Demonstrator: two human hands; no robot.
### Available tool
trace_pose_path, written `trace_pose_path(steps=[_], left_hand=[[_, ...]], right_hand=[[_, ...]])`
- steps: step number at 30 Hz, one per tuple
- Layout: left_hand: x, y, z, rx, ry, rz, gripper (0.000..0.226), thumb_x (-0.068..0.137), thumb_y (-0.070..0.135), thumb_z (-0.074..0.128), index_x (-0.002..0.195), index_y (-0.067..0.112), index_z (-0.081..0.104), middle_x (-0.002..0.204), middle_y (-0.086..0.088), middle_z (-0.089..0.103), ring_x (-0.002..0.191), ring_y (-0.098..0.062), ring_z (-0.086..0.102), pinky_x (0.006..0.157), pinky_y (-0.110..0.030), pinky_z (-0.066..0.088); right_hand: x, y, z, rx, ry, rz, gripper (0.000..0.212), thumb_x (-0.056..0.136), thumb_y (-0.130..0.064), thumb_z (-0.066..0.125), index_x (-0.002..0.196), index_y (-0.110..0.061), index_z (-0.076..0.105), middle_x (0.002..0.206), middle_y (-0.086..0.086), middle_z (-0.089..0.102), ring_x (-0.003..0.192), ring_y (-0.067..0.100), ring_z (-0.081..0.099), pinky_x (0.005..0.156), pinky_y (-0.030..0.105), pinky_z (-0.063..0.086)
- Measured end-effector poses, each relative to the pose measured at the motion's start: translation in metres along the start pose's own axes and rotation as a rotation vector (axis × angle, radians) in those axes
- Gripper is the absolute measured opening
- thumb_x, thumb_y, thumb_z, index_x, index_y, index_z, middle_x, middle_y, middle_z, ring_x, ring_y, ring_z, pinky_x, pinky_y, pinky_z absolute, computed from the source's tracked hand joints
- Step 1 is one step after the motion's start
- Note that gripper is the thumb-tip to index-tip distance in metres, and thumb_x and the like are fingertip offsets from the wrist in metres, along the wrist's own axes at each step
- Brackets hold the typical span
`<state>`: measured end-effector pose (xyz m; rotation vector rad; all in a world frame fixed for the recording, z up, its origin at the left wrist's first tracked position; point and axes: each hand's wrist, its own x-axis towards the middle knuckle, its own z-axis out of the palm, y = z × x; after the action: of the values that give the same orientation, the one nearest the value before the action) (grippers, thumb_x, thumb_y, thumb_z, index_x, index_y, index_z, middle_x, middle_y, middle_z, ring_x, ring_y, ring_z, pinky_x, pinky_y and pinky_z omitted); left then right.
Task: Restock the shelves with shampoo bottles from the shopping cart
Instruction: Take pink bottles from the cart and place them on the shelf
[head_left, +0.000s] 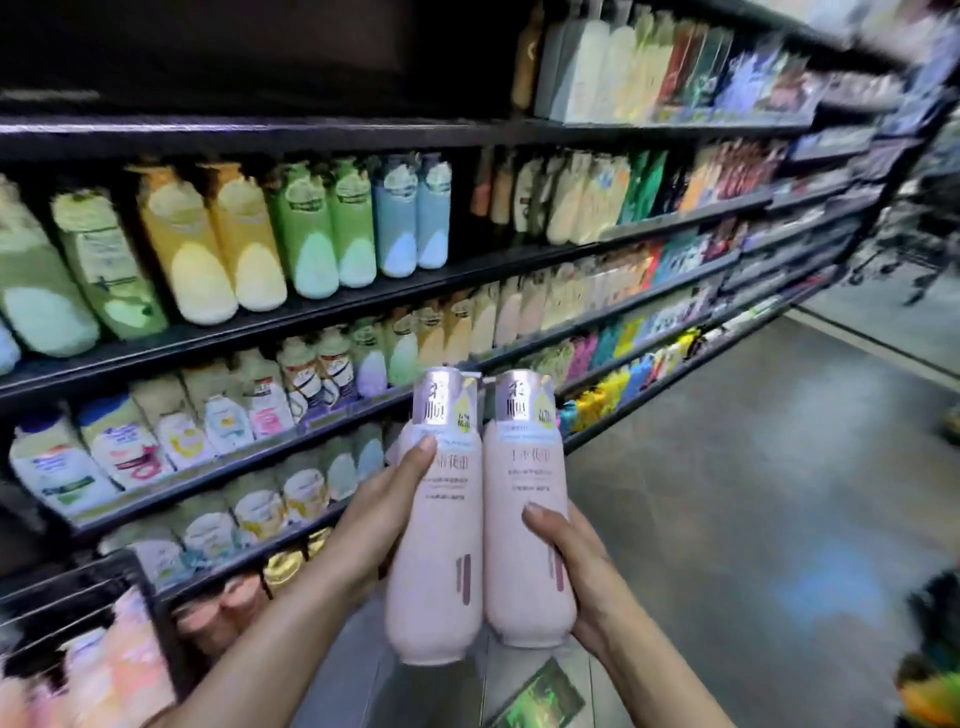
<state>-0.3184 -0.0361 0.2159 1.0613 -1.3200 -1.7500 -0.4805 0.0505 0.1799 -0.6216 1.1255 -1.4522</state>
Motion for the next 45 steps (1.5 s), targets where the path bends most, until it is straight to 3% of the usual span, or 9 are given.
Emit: trace_pose_path(steps=[6, 11, 15, 21, 29, 33, 38, 42, 45], left_hand=[[0.099, 0.013, 0.046, -0.042, 0.001, -0.019, 0.037, 0.093, 0.038, 0.048, 0.109, 0.009, 0.066, 0.089, -0.003, 0.076, 0.077, -0.010, 0.072, 0.056, -0.016, 0.052], [0.207, 0.025, 0.071, -0.046, -0.011, -0.055, 0.053, 0.079, 0.058, 0.057, 0.104, 0.014, 0.072, 0.099, -0.008, 0.074, 0.097, -0.024, 0.070, 0.096, -0.044, 0.049], [0.284, 0.050, 0.088, -0.051, -0.062, -0.050, 0.044, 0.085, 0.048, 0.054, 0.105, 0.012, 0.069, 0.097, -0.008, 0.075, 0.091, -0.022, 0.071, 0.085, -0.036, 0.054], [0.361, 0.076, 0.094, -0.042, -0.119, 0.060, 0.042, 0.076, 0.030, 0.072, 0.113, 0.012, 0.067, 0.108, -0.013, 0.071, 0.100, -0.030, 0.068, 0.089, -0.039, 0.053], [0.473, 0.110, 0.104, -0.124, 0.159, 0.132, 0.026, 0.086, 0.019, 0.064, 0.109, 0.008, 0.066, 0.100, -0.014, 0.073, 0.089, -0.027, 0.071, 0.068, -0.029, 0.057], [0.532, 0.128, 0.106, -0.083, 0.311, 0.179, 0.040, 0.077, 0.029, 0.075, 0.110, 0.009, 0.065, 0.100, -0.012, 0.073, 0.091, -0.027, 0.071, 0.082, -0.040, 0.056], [0.585, 0.143, 0.104, 0.019, 0.566, 0.197, 0.030, 0.072, 0.025, 0.080, 0.090, 0.003, 0.069, 0.084, -0.012, 0.075, 0.068, -0.015, 0.071, 0.055, -0.022, 0.053], [0.609, 0.140, 0.107, 0.018, 0.696, 0.245, 0.018, 0.070, 0.016, 0.082, 0.083, 0.010, 0.070, 0.063, 0.005, 0.072, 0.057, -0.002, 0.066, 0.050, -0.012, 0.048], [0.620, 0.135, 0.100, 0.054, 0.757, 0.305, 0.028, 0.074, 0.003, 0.076, 0.094, 0.020, 0.066, 0.079, 0.008, 0.071, 0.062, 0.008, 0.064, 0.057, -0.008, 0.049]], right_hand=[[0.088, -0.037, -0.055, -0.021, -0.007, -0.014, 0.068, 0.062, -0.029, 0.077, 0.123, -0.002, 0.058, 0.116, 0.023, 0.066, 0.103, 0.035, 0.065, 0.078, 0.039, 0.055], [0.176, -0.081, -0.087, -0.046, -0.020, -0.019, 0.067, 0.061, -0.029, 0.076, 0.120, -0.002, 0.059, 0.113, 0.021, 0.068, 0.099, 0.033, 0.067, 0.075, 0.039, 0.056], [0.254, -0.118, -0.103, -0.039, -0.060, -0.046, 0.060, 0.070, -0.027, 0.075, 0.123, -0.005, 0.060, 0.120, 0.022, 0.064, 0.112, 0.040, 0.061, 0.097, 0.054, 0.047], [0.359, -0.147, -0.115, -0.010, -0.056, -0.040, 0.055, 0.073, -0.023, 0.073, 0.122, -0.004, 0.059, 0.116, 0.023, 0.066, 0.110, 0.041, 0.061, 0.094, 0.051, 0.050], [0.514, -0.192, -0.119, -0.075, -0.198, -0.078, 0.069, 0.060, -0.029, 0.080, 0.119, -0.001, 0.060, 0.114, 0.023, 0.067, 0.108, 0.042, 0.062, 0.095, 0.053, 0.049], [0.587, -0.218, -0.119, -0.107, -0.280, -0.098, 0.074, 0.054, -0.031, 0.085, 0.117, -0.002, 0.060, 0.112, 0.021, 0.068, 0.105, 0.039, 0.064, 0.091, 0.049, 0.052], [0.650, -0.240, -0.118, -0.191, -0.342, -0.130, 0.061, 0.060, -0.020, 0.080, 0.114, -0.005, 0.058, 0.107, 0.015, 0.071, 0.096, 0.026, 0.069, 0.077, 0.035, 0.057], [0.684, -0.241, -0.114, -0.274, -0.331, -0.098, 0.053, 0.060, -0.017, 0.080, 0.106, -0.007, 0.054, 0.103, 0.014, 0.069, 0.091, 0.020, 0.068, 0.075, 0.030, 0.054], [0.705, -0.240, -0.111, -0.322, -0.384, -0.067, 0.063, 0.054, -0.025, 0.087, 0.104, 0.004, 0.061, 0.092, 0.012, 0.073, 0.083, 0.019, 0.069, 0.068, 0.025, 0.054]])
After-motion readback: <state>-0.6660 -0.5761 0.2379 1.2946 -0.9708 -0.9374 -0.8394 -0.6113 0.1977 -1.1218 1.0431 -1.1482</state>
